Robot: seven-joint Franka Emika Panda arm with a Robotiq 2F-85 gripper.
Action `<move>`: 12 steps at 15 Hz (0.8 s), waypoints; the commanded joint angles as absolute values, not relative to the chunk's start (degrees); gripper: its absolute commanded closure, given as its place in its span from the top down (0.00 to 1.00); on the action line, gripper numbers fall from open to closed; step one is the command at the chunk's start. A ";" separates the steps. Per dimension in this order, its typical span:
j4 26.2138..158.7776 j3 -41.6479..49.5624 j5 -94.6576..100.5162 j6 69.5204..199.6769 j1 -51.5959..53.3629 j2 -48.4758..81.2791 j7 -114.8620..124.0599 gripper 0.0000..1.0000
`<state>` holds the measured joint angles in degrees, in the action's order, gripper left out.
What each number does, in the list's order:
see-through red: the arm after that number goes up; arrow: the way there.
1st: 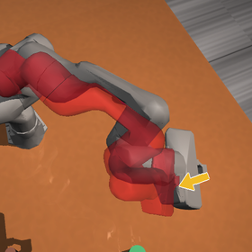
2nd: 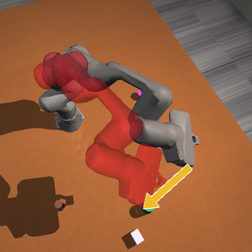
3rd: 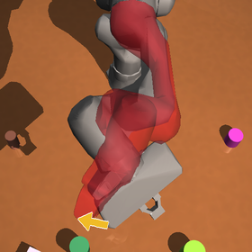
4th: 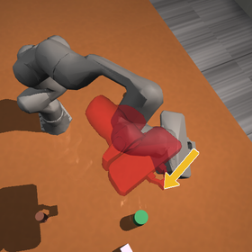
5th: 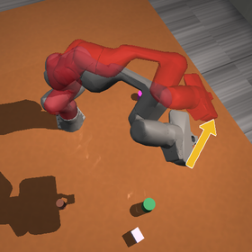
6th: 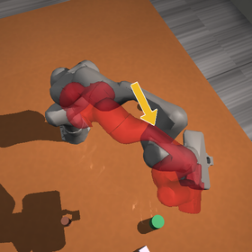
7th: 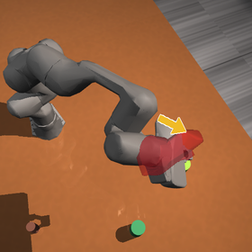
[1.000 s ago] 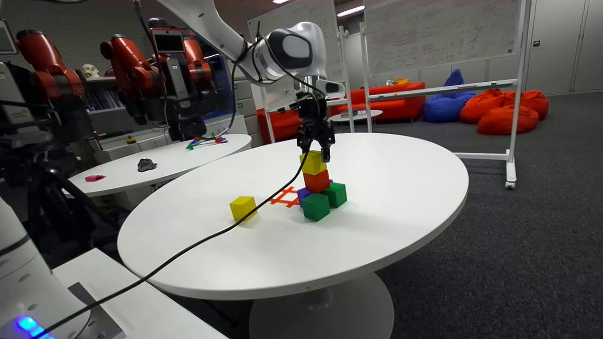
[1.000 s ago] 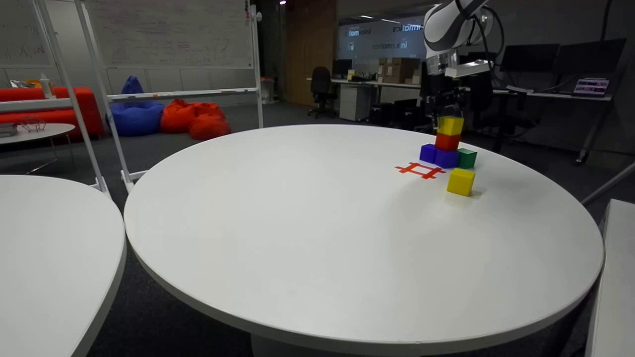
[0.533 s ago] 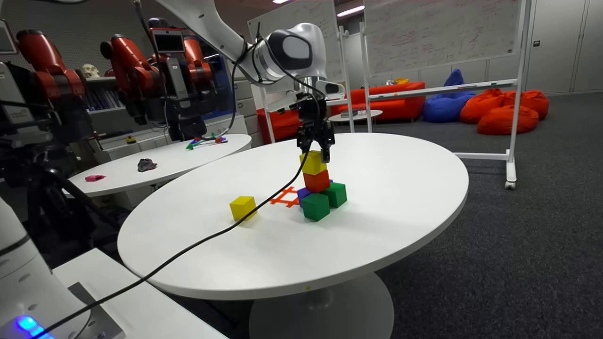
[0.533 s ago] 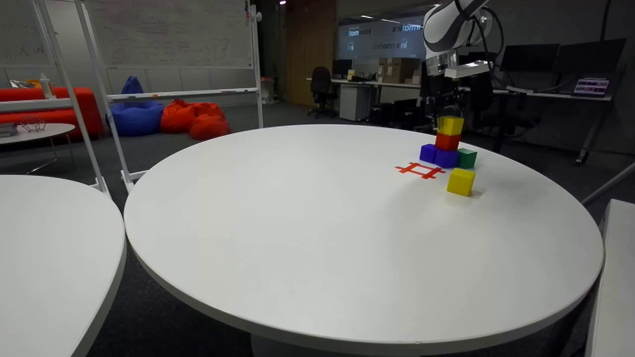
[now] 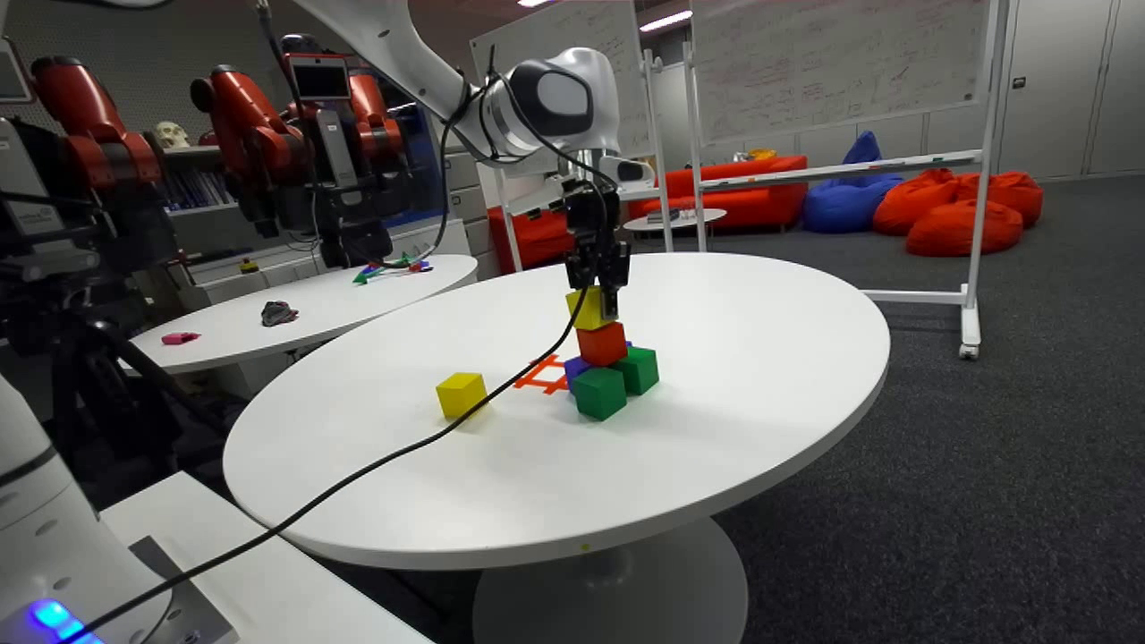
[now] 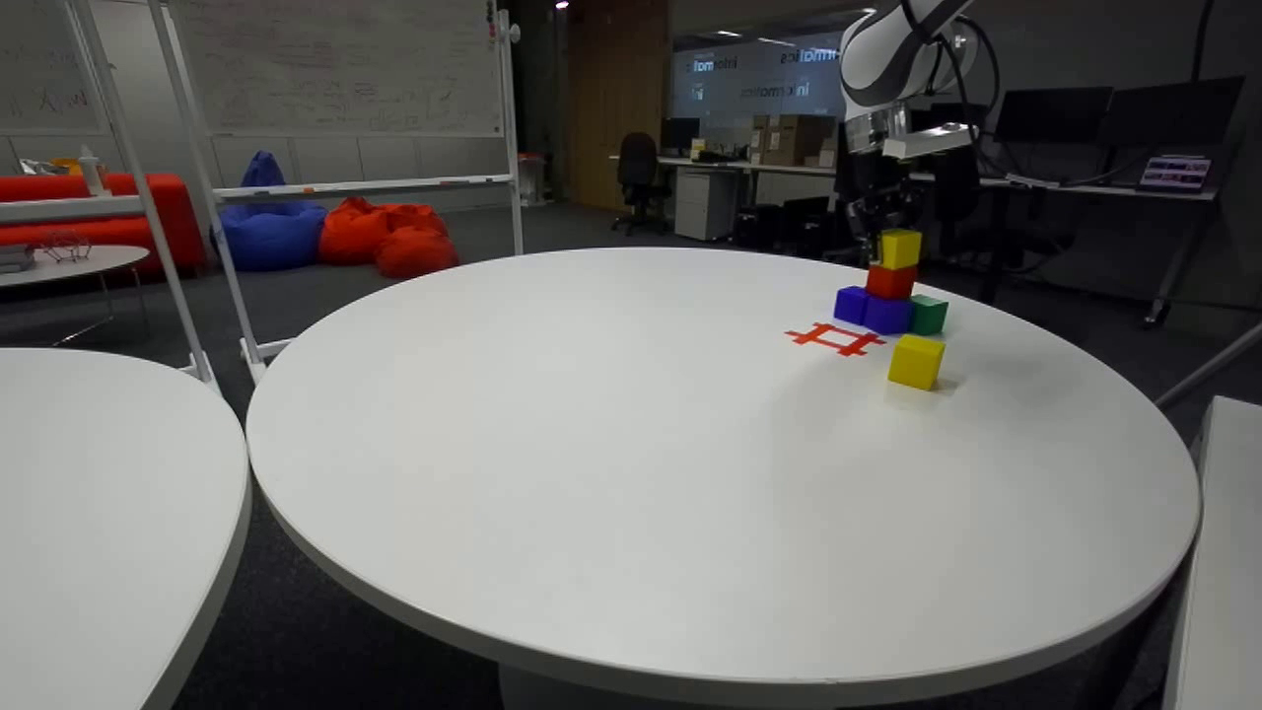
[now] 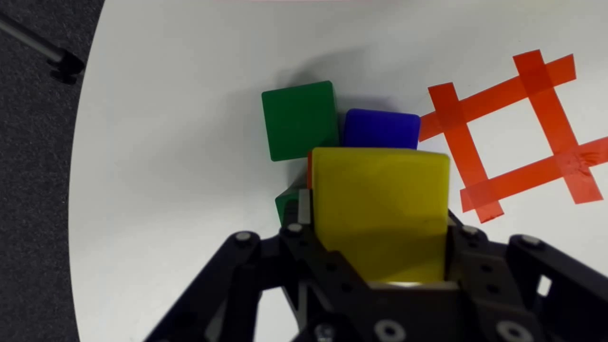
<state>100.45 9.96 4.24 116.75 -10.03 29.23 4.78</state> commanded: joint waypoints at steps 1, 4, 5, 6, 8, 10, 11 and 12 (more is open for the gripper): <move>99.60 10.01 4.64 116.13 -9.93 29.95 5.10 0.30; 99.70 10.02 4.82 116.29 -9.75 29.79 5.17 0.30; 99.88 9.99 5.01 116.40 -9.57 29.58 5.20 0.30; 100.27 10.00 5.31 116.59 -9.22 29.04 5.51 0.30; 101.45 10.02 6.06 117.03 -8.37 27.50 6.06 0.30; 101.66 10.06 7.81 116.91 -6.62 26.83 7.58 0.30; 101.38 9.99 8.79 116.64 -5.74 26.90 8.43 0.30; 100.98 9.84 9.61 116.38 -4.94 27.12 9.14 0.30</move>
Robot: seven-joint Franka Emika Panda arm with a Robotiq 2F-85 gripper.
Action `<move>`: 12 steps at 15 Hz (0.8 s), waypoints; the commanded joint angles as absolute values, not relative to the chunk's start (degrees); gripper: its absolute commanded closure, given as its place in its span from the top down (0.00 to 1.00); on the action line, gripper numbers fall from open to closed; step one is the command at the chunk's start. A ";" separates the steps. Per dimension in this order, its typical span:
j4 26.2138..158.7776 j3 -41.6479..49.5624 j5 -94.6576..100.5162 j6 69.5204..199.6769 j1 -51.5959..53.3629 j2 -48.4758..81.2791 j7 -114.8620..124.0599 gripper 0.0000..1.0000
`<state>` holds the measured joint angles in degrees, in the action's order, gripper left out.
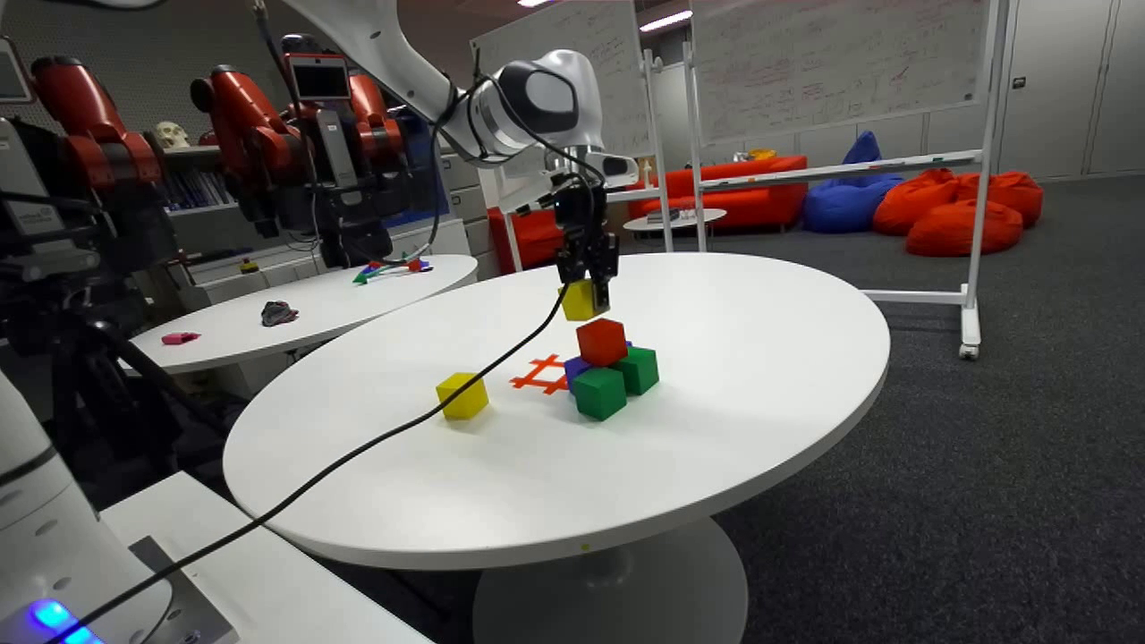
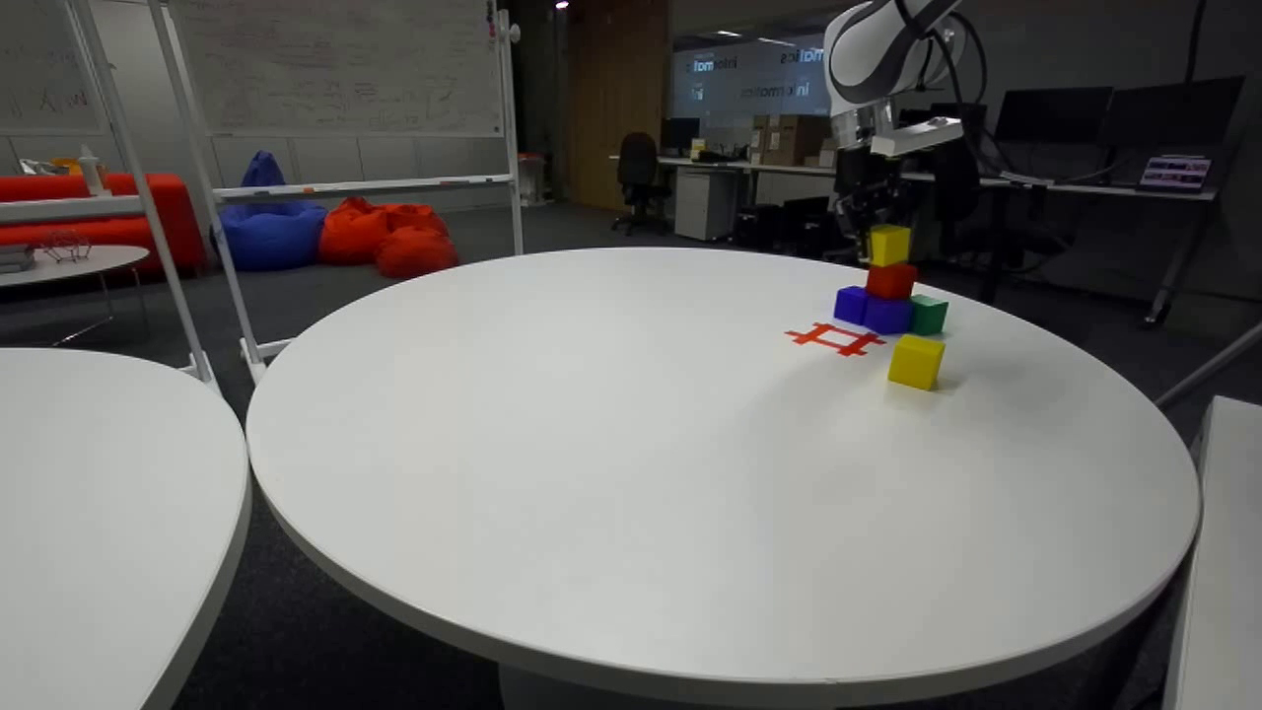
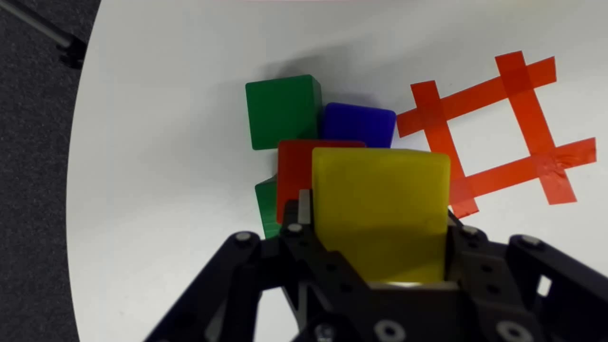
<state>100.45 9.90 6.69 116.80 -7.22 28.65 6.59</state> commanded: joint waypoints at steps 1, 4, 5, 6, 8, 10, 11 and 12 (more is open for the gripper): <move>100.72 9.69 10.23 116.04 -4.16 27.23 9.76 0.30; 100.32 9.39 12.15 115.67 -1.94 27.59 11.35 0.30; 100.35 9.21 12.67 115.80 -1.35 27.60 11.55 0.30; 100.38 9.04 13.09 115.86 -0.80 27.56 11.81 0.30; 100.43 8.80 13.90 115.86 0.15 27.51 11.90 0.30; 100.57 8.42 14.59 115.85 0.84 27.42 11.48 0.30; 100.49 8.19 14.94 115.88 1.13 27.51 11.42 0.30; 100.63 7.81 14.90 115.99 1.22 27.38 10.81 0.30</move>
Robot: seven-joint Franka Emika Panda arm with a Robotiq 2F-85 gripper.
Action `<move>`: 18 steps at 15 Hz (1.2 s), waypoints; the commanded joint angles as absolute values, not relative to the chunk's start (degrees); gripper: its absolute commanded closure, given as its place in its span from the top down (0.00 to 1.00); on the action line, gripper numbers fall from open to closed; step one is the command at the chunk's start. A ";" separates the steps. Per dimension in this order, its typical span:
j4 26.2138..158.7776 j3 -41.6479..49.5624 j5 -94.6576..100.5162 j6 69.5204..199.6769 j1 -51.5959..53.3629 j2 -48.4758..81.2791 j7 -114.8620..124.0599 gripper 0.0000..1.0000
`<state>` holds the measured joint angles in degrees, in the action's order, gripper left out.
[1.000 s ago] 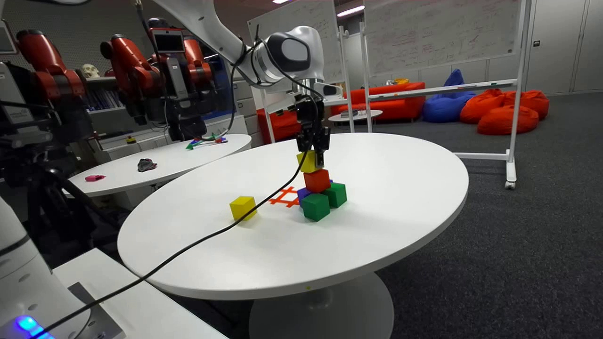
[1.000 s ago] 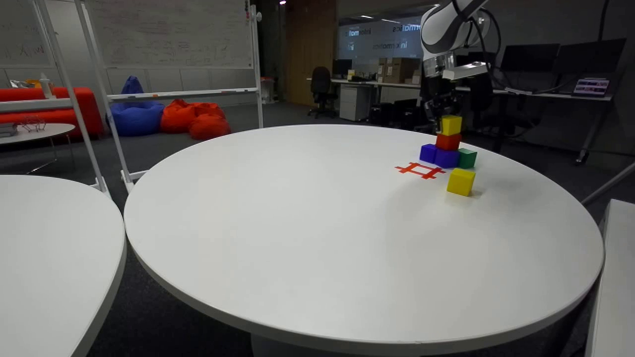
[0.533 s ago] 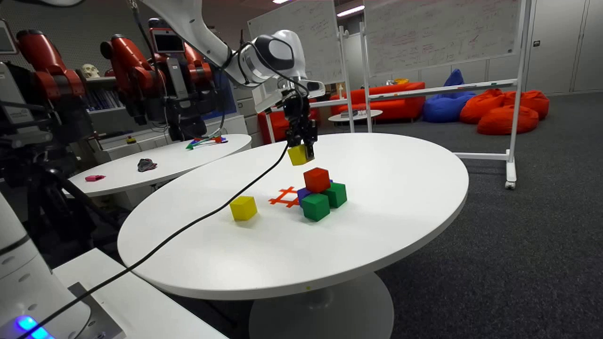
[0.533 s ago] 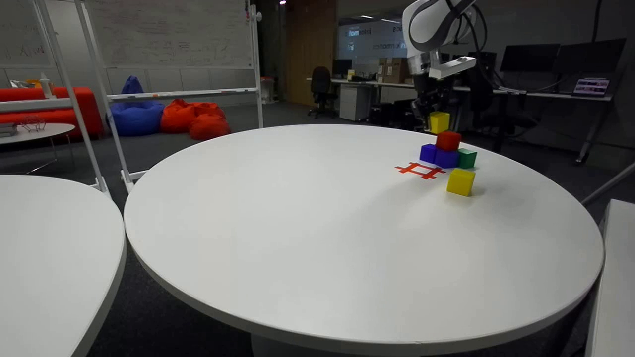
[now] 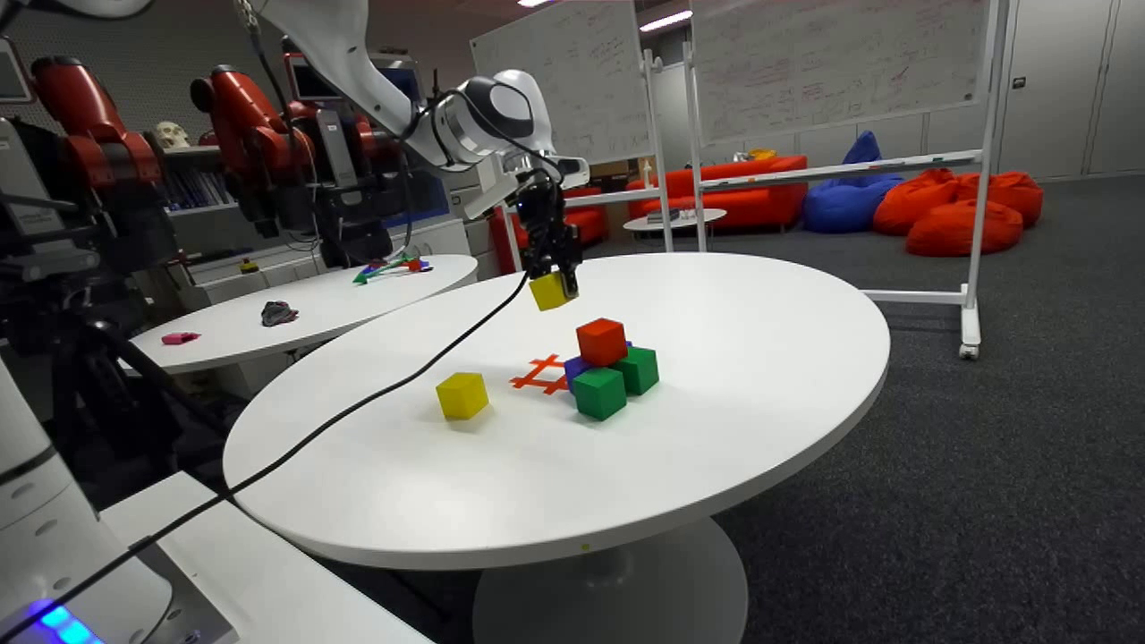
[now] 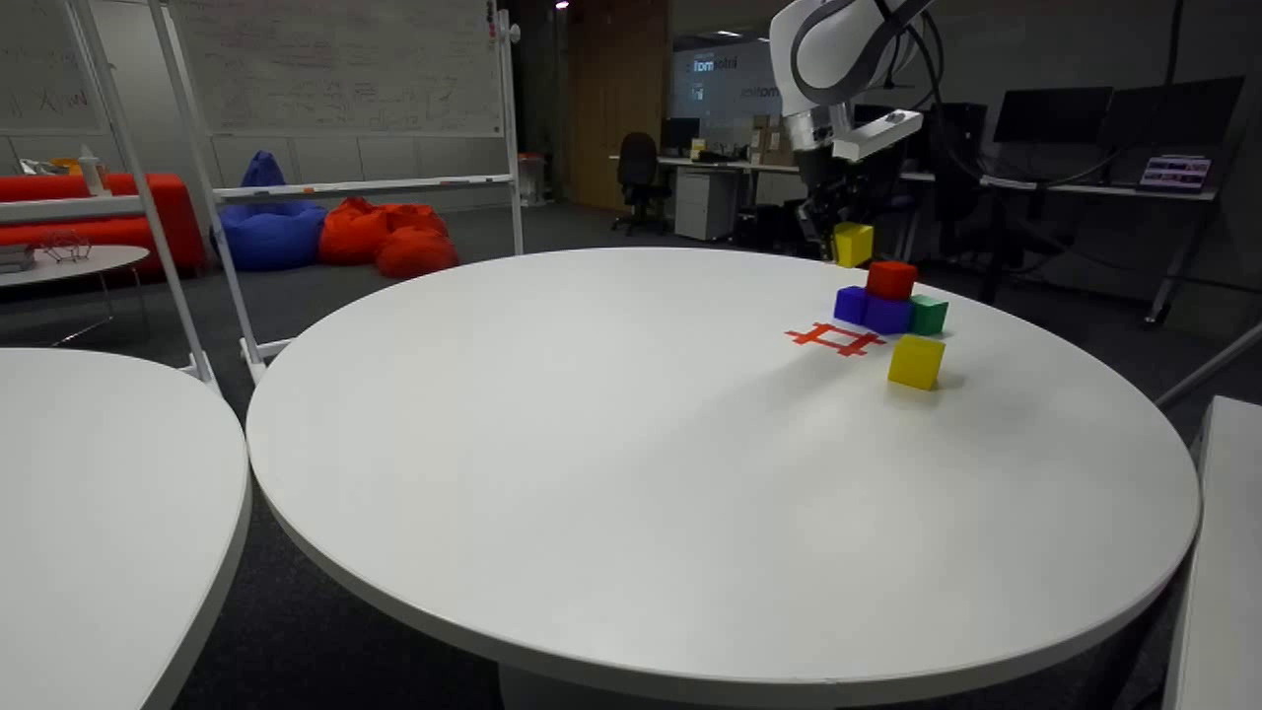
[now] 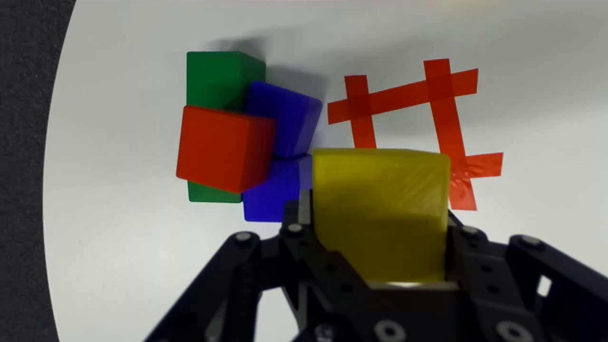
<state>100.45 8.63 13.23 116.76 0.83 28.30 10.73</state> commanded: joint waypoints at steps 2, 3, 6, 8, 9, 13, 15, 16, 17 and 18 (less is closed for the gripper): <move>100.97 7.05 14.86 116.55 1.32 27.13 9.73 0.30; 101.25 6.37 14.30 117.27 1.01 26.93 7.85 0.30; 101.68 5.15 13.86 118.23 0.83 26.54 5.49 0.30; 101.83 4.10 12.92 118.69 0.21 26.38 2.33 0.30; 101.76 3.86 12.84 118.63 0.19 26.38 1.31 0.30; 101.50 3.45 13.23 118.36 0.51 26.64 -0.90 0.30; 101.43 3.67 13.65 118.49 0.84 26.80 0.28 0.30; 101.37 3.64 13.61 118.31 0.80 26.84 0.22 0.30; 101.30 3.69 13.76 118.14 0.87 26.88 0.33 0.30; 101.27 3.80 14.07 118.06 1.05 26.91 0.70 0.30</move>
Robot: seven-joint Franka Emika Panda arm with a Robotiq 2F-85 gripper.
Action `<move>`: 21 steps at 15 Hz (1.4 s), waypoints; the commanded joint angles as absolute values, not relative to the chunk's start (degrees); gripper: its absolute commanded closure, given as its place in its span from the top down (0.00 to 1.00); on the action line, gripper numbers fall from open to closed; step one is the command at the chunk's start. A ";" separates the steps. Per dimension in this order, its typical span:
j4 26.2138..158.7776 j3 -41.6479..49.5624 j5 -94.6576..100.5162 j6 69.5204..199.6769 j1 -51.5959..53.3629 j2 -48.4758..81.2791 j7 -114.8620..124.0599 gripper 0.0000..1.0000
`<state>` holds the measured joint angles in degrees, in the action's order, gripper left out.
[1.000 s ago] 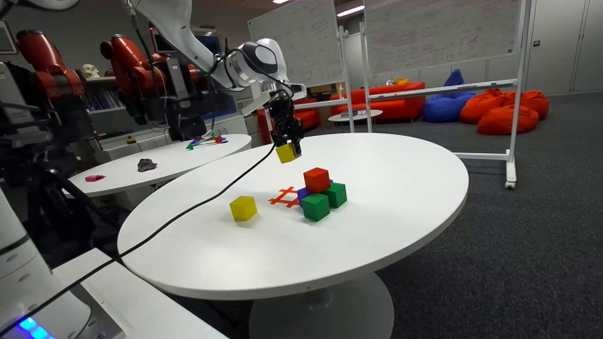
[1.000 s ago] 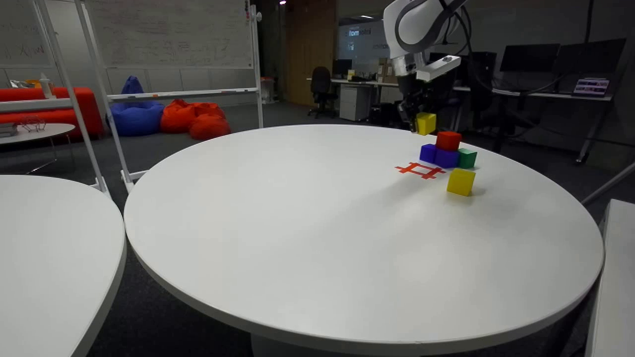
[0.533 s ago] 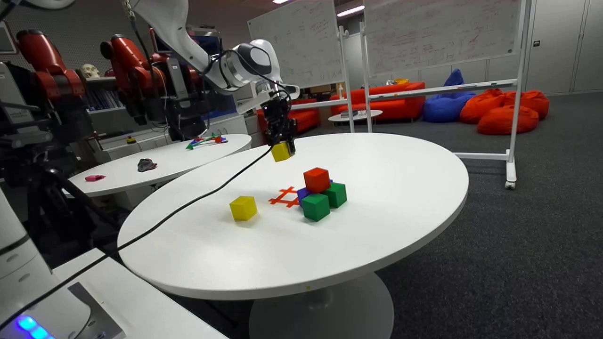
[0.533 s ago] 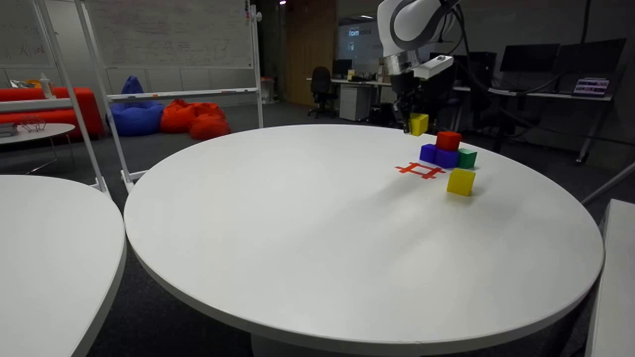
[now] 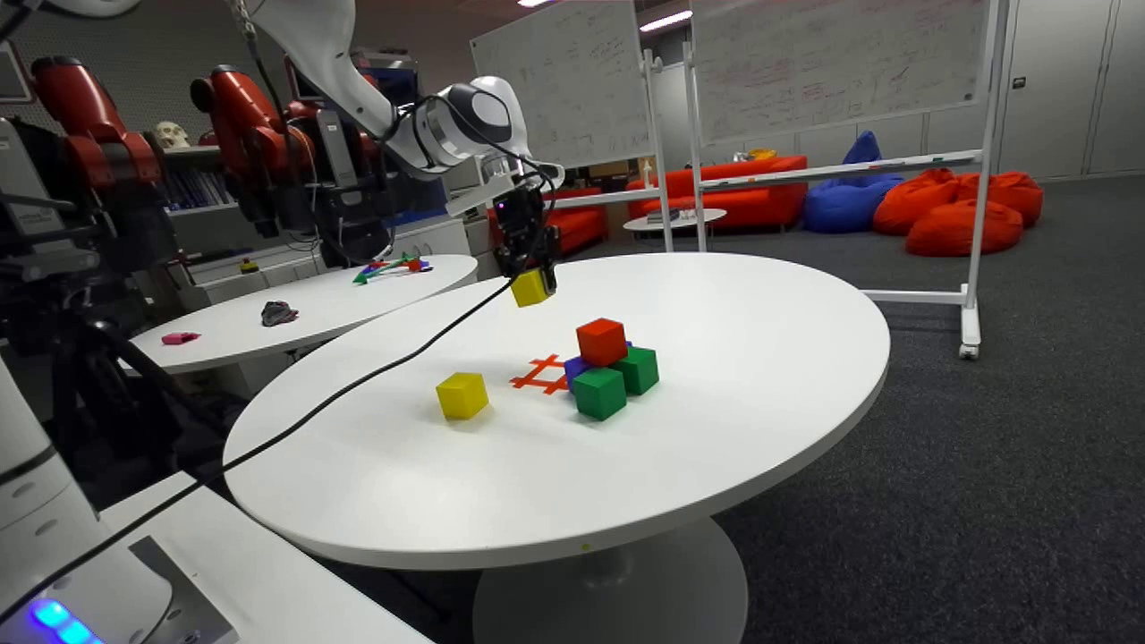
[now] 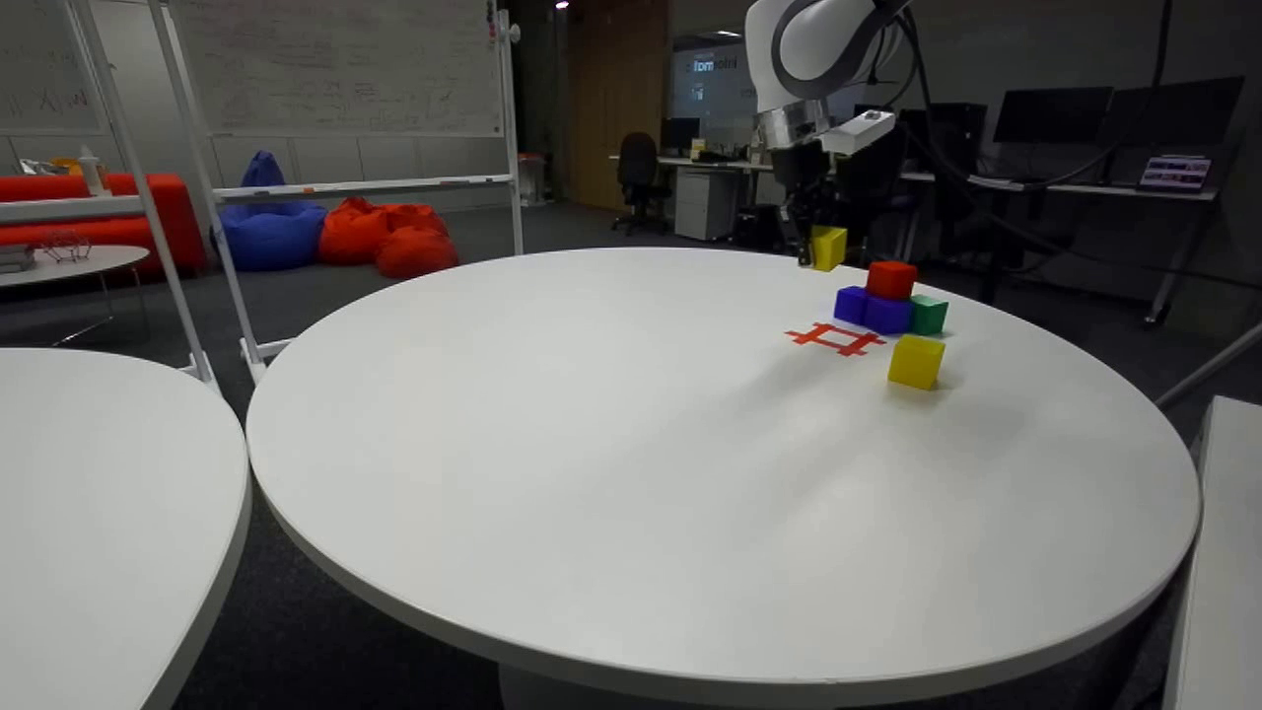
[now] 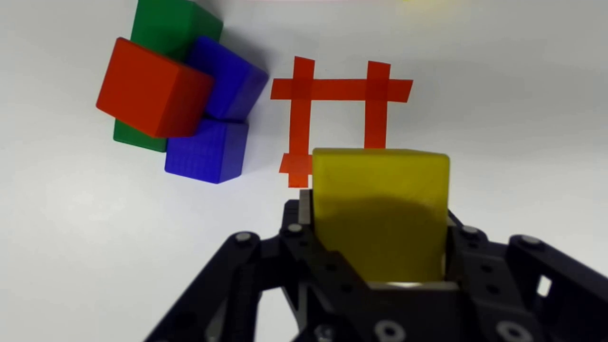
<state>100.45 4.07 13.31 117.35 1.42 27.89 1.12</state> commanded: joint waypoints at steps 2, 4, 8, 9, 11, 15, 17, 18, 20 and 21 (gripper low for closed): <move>100.08 4.20 15.10 115.90 1.75 27.73 1.80 0.30; 99.19 3.86 13.07 114.36 1.28 28.08 2.91 0.30; 97.22 3.47 7.78 112.69 0.46 29.25 5.33 0.30; 96.74 3.61 7.35 112.27 0.58 29.58 6.13 0.30; 96.06 3.57 5.94 111.71 0.42 29.81 7.03 0.30; 95.03 4.22 6.01 111.95 0.56 30.77 8.41 0.30; 95.03 4.51 6.68 112.21 0.67 30.84 8.55 0.30; 96.99 4.19 6.73 113.59 0.87 29.78 8.15 0.55; 96.94 4.26 6.73 113.59 0.81 29.82 8.17 0.55; 96.92 4.27 6.73 113.59 0.81 29.83 8.17 0.55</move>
<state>97.06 4.65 6.55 113.76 1.14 29.81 8.07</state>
